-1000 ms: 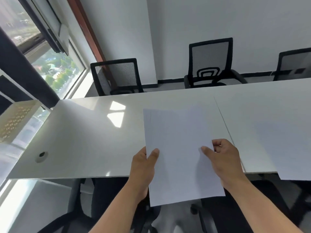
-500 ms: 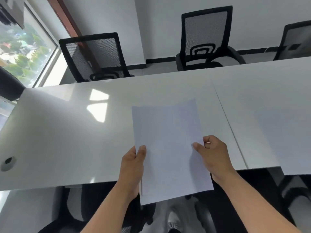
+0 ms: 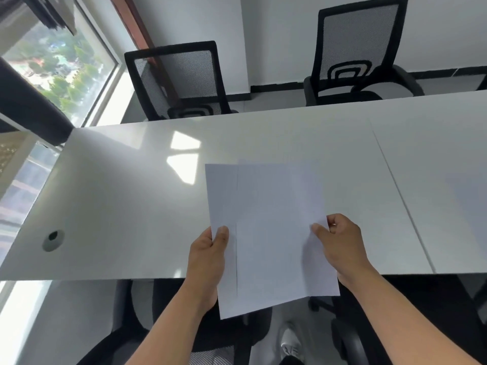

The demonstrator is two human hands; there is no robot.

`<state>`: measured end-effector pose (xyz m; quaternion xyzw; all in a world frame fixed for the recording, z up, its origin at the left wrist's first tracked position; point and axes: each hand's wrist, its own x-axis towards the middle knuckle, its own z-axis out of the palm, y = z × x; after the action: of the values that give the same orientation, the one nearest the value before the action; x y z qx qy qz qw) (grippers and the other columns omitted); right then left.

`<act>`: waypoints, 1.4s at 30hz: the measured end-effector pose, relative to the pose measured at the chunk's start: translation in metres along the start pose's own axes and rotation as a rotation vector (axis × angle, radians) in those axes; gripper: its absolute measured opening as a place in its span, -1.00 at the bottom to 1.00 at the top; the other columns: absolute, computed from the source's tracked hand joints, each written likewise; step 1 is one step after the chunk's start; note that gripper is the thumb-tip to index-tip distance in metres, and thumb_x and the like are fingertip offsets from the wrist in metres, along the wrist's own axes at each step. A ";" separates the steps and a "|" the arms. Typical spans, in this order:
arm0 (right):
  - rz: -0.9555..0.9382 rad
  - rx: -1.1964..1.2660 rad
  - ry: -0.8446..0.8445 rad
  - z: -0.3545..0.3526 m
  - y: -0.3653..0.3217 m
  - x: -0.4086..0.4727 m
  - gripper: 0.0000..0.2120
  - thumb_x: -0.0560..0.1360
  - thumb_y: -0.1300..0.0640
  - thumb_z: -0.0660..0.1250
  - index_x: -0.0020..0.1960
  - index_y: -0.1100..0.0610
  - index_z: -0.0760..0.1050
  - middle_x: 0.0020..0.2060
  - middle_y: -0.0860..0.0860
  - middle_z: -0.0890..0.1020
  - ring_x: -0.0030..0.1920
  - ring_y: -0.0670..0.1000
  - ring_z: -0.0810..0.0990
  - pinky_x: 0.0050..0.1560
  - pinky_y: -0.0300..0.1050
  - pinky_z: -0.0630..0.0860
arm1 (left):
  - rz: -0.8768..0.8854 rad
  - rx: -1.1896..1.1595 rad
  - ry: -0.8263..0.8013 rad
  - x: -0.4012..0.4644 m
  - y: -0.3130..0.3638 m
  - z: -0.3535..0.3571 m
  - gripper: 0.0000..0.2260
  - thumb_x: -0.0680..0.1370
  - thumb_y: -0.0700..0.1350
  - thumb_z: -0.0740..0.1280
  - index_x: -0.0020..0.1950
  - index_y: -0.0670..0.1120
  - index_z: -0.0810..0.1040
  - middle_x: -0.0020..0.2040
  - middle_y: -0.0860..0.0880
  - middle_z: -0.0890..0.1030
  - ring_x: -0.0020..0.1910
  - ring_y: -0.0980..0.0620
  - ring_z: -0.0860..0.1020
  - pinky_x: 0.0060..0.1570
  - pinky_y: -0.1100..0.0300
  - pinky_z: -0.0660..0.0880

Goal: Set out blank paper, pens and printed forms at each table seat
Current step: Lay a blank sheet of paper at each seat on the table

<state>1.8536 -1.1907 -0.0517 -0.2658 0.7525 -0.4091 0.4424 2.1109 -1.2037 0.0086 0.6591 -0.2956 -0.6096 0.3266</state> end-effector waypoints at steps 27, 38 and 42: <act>0.013 -0.550 0.210 -0.001 0.044 0.069 -0.89 0.66 0.19 0.30 -0.03 0.17 0.43 -0.19 0.05 0.56 -0.23 0.08 0.51 -0.28 -0.04 0.41 | 0.076 -0.095 0.032 0.035 0.028 -0.019 -0.76 0.78 0.04 0.27 0.30 0.01 0.70 0.18 -0.08 0.79 0.13 -0.23 0.77 0.15 -0.26 0.70; 0.042 -0.603 0.212 -0.007 0.046 0.075 -0.56 0.62 0.11 0.46 0.40 0.24 0.42 0.30 0.19 0.50 0.35 0.28 0.45 0.17 0.17 0.51 | 0.063 -0.086 -0.047 0.043 0.036 0.007 -0.76 0.76 0.04 0.31 0.28 -0.04 0.70 0.18 -0.13 0.78 0.17 -0.30 0.74 0.19 -0.34 0.68; -0.116 -0.410 0.201 -0.003 0.022 0.065 -0.70 0.68 -0.01 0.39 0.30 0.17 0.53 0.26 0.12 0.57 0.29 0.18 0.51 0.27 0.16 0.51 | 0.055 -0.086 -0.070 0.043 0.033 0.011 -0.75 0.76 0.05 0.31 0.30 -0.03 0.70 0.20 -0.13 0.78 0.19 -0.30 0.74 0.21 -0.36 0.67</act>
<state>1.8201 -1.2275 -0.0992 -0.3508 0.8435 -0.2969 0.2779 2.1035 -1.2591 0.0081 0.6142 -0.2984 -0.6353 0.3606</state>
